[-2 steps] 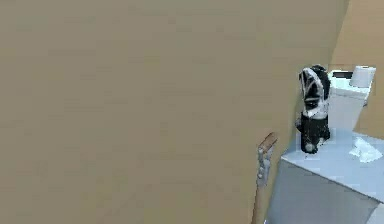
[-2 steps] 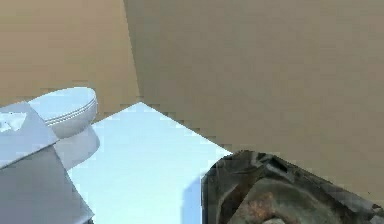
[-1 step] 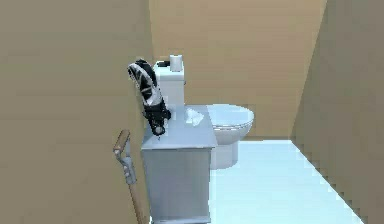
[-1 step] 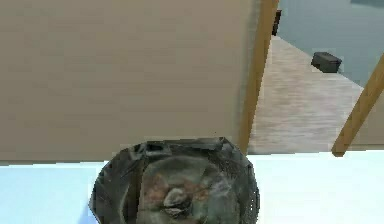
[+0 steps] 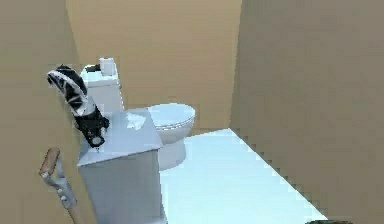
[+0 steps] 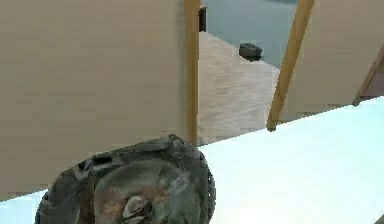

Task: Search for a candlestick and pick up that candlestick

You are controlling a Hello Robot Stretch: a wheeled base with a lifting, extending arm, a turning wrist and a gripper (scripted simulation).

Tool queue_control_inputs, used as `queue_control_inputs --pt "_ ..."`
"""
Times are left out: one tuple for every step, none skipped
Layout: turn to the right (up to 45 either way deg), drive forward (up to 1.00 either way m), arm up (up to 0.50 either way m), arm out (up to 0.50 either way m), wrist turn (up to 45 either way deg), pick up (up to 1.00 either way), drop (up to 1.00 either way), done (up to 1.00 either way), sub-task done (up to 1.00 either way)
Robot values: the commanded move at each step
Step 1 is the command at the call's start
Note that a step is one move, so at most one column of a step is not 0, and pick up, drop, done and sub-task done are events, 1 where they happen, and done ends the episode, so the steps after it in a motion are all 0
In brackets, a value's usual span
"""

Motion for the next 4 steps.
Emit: queue_control_inputs --pt "0.0 0.7 0.0 0.0 0.0 0.0 0.0 0.0 0.0" --pt "-45.0 0.0 0.0 0.0 0.0 0.0 0.0 0.0 0.0" --pt "-45.0 0.0 0.0 0.0 0.0 0.0 0.0 0.0 0.0" --pt "-42.0 0.0 0.0 0.0 0.0 0.0 0.0 0.0 0.0"
